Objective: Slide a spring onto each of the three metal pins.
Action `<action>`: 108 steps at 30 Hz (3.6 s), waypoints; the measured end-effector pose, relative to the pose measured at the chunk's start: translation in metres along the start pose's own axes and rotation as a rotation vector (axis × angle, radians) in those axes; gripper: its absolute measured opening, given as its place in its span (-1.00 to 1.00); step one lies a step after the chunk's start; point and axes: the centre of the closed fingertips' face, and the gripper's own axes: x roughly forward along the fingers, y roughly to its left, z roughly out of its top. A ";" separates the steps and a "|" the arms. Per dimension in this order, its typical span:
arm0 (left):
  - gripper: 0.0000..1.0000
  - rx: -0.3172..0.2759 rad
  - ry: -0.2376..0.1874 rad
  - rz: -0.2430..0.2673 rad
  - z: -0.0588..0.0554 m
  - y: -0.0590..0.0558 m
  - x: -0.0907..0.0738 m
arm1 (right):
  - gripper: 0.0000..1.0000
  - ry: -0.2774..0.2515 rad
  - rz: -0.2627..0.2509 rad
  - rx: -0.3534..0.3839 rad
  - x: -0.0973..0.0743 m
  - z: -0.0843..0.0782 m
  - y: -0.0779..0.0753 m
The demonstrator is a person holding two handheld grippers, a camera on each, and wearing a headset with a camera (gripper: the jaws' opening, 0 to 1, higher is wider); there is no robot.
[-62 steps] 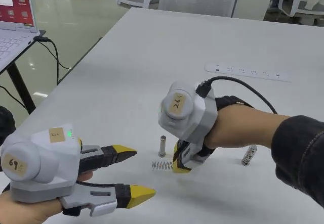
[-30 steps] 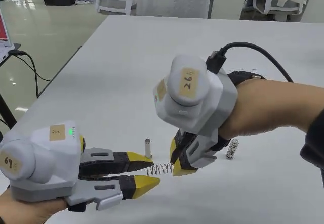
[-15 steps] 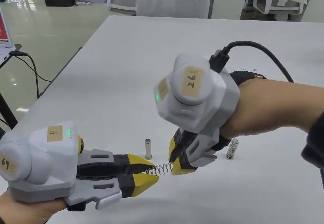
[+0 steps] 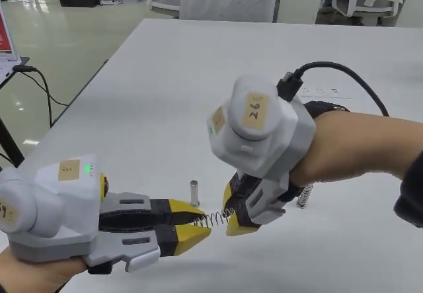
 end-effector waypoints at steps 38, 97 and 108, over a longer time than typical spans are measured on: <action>-0.94 0.005 0.016 -0.011 -0.009 0.001 0.005 | -0.84 -0.103 0.015 -0.001 -0.017 0.040 0.008; 0.14 -0.095 0.051 0.156 -0.042 0.024 -0.021 | -0.84 0.090 -0.098 0.017 0.020 0.025 -0.093; 0.12 -0.100 0.051 0.161 -0.044 0.026 -0.023 | -0.84 0.112 -0.086 0.018 0.027 0.019 -0.096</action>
